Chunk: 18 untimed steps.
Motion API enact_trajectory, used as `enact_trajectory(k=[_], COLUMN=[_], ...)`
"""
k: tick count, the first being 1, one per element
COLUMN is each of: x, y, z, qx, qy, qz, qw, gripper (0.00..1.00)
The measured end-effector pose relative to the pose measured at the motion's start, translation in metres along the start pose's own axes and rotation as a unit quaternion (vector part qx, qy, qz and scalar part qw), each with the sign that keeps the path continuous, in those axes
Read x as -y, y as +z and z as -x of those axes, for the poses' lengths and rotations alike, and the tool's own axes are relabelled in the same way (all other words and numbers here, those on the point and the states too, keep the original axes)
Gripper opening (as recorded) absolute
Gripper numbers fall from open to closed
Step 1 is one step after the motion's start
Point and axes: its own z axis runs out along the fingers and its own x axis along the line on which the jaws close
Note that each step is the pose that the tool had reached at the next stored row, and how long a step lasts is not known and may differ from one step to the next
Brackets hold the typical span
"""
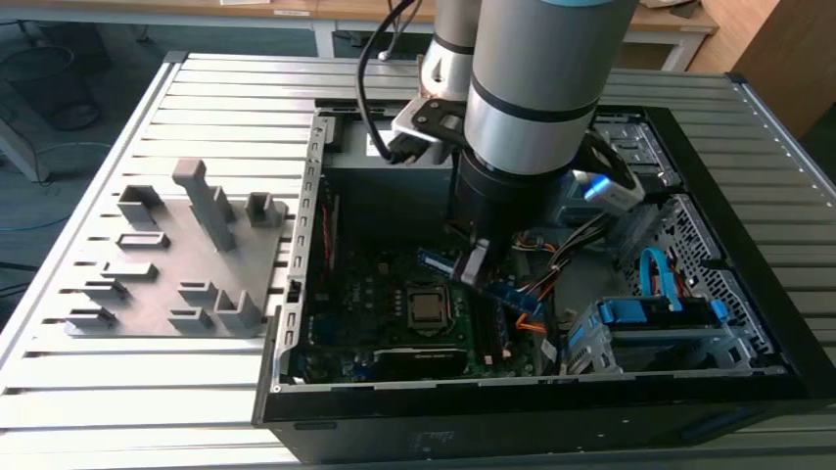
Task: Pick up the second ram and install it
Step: 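Insert the second ram into the second slot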
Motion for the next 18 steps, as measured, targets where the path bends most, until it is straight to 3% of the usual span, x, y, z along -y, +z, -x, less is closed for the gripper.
enact_trajectory(k=[9,18], x=[0.0,0.0], y=[0.0006,0.0011], z=[0.0,0.0], qx=[-0.0008,-0.0015], qy=[0.035,0.067], qz=[0.0002,0.0004], qw=[0.9994,0.9977], gripper=[0.14,0.14])
